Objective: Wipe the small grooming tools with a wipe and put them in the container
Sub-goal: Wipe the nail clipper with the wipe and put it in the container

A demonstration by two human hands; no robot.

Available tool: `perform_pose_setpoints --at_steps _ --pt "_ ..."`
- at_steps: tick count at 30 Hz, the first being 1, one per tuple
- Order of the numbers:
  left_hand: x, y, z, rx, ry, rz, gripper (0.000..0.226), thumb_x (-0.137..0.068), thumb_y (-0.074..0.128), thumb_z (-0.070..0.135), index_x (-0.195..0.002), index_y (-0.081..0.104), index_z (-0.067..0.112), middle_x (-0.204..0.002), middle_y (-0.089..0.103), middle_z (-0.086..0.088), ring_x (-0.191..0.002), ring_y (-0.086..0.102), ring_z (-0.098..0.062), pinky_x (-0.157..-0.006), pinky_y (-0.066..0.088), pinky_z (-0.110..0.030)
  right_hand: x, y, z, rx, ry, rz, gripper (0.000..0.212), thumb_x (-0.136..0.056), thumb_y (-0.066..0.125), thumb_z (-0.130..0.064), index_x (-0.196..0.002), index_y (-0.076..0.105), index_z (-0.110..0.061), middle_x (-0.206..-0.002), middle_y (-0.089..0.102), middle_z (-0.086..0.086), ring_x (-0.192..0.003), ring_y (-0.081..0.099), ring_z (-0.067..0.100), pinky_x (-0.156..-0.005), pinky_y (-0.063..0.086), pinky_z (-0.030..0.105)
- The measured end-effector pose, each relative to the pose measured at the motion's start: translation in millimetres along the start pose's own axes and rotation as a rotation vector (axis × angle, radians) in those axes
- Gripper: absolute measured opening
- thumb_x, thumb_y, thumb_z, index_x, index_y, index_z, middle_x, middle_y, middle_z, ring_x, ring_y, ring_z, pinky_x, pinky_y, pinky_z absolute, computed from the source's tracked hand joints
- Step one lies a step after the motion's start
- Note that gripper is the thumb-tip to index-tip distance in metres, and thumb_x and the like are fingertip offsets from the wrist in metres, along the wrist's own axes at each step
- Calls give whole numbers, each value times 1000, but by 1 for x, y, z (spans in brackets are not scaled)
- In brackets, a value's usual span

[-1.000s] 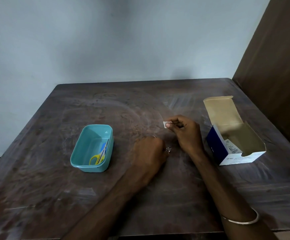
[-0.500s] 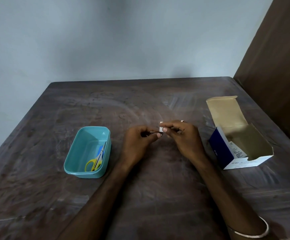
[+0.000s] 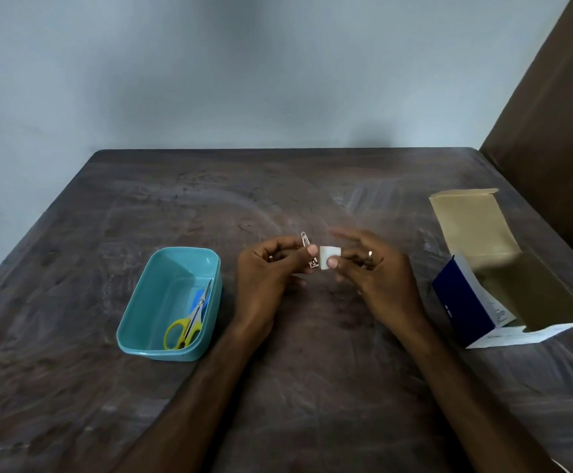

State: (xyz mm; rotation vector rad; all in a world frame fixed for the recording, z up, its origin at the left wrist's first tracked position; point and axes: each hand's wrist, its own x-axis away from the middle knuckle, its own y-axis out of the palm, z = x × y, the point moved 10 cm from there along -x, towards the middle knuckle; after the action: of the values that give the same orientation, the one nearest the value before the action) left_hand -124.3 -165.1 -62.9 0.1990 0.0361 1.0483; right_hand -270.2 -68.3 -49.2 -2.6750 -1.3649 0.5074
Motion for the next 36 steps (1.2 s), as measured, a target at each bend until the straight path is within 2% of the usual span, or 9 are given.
perform_pose_setpoints --at_steps 2,6,11,16,22,25,29,31,36 --pt "-2 2 -4 26 -30 -16 20 -82 76 10 -101 75 4 -89 76 -17 -71 70 -23 -55 54 -28 0 -4 1 -76 45 29 36 -85 76 -11 -118 67 -22 -86 78 -4 -72 74 15 -52 49 22" --pt "-2 7 -14 89 -106 -79 21 -80 77 9 -99 73 0 -84 75 -16 -69 71 -23 -58 59 -27 0 -4 10 -217 125 35 11 -85 74 -10 -95 75 -13 -76 75 4 -63 66 20 -47 39 29" --pt "0 17 -19 140 -161 -146 18 -75 75 9 -92 73 3 -78 75 -14 -61 70 -19 -58 60 -25 2 8 11 -261 168 -75 15 -82 75 -9 -97 74 -4 -71 70 6 -58 56 17 -44 37 28" --pt "0 19 -20 129 -163 -185 22 -69 75 17 -88 75 5 -73 74 -12 -56 69 -17 -53 57 -23 3 13 12 -273 207 -116 23 -80 77 -10 -102 71 -11 -69 66 3 -54 53 17 -43 35 27" --pt "3 23 -22 107 -218 -257 19 -71 72 16 -86 77 5 -75 73 -16 -55 69 -17 -53 58 -22 6 15 7 -210 209 -173 21 -79 74 -33 -94 78 -19 -67 67 6 -53 54 18 -42 34 25" --pt "7 30 -22 120 -246 -338 24 -71 72 8 -95 76 5 -82 74 -15 -66 72 -19 -63 60 -23 4 10 9 -197 196 -125 14 -90 69 -24 -88 78 -14 -67 67 11 -51 54 21 -42 32 25" --pt "10 35 -19 88 -219 -391 31 -67 73 0 -96 78 10 -85 75 -13 -77 73 -19 -74 60 -26 4 8 10 -189 212 -122 13 -93 66 -21 -87 77 -17 -63 66 6 -52 57 23 -41 33 25" --pt "9 34 -19 52 -187 -372 30 -70 73 -5 -94 79 12 -83 75 -12 -76 73 -18 -75 60 -26 4 10 11 -191 226 -139 7 -89 70 -16 -90 77 -16 -64 68 6 -53 59 20 -41 34 25" --pt "7 30 -19 14 -149 -341 32 -74 71 -11 -98 78 9 -81 74 -16 -75 72 -19 -71 60 -24 5 12 10 -190 222 -174 9 -85 74 -12 -93 76 -15 -67 71 11 -54 62 18 -40 37 24"
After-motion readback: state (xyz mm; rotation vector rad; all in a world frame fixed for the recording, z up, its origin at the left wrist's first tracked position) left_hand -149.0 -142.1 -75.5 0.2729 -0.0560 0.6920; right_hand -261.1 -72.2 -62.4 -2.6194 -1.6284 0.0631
